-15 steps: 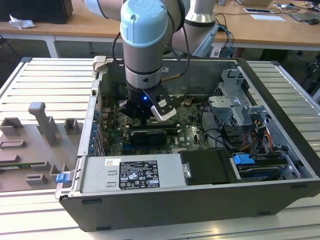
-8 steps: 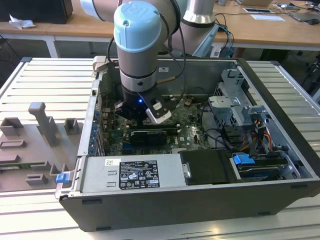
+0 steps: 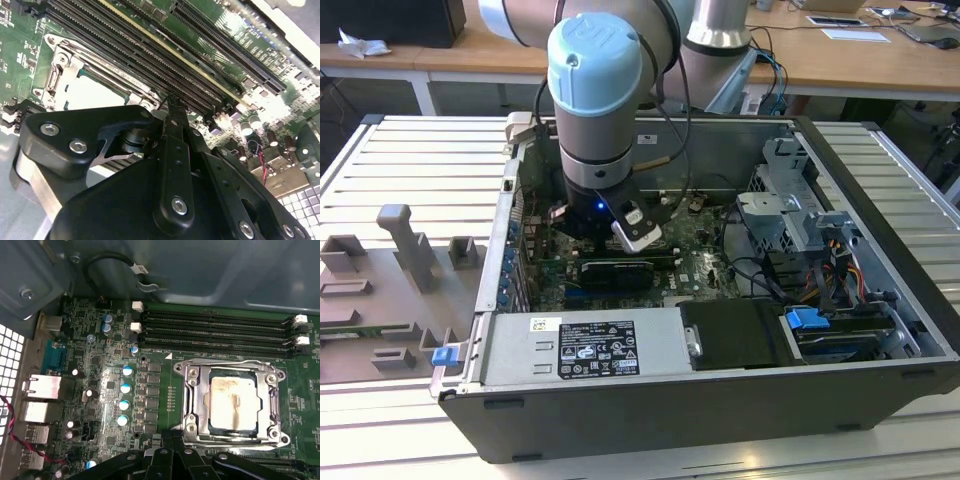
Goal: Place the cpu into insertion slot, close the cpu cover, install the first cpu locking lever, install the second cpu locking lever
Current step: 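Install the second cpu locking lever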
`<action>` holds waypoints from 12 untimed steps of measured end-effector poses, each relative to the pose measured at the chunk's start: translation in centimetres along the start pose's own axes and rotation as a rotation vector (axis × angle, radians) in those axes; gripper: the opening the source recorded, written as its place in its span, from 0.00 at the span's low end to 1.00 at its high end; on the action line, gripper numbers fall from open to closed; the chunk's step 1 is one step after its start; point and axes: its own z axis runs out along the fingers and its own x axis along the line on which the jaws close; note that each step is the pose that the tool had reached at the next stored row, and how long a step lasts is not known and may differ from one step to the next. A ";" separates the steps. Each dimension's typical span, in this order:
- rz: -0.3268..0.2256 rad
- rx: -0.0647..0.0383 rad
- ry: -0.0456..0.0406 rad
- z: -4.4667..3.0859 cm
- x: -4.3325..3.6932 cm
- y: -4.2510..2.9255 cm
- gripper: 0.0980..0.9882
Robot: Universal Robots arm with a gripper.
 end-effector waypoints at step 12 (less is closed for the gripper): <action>0.000 -0.012 -0.0017 -0.77 0.33 0.18 0.01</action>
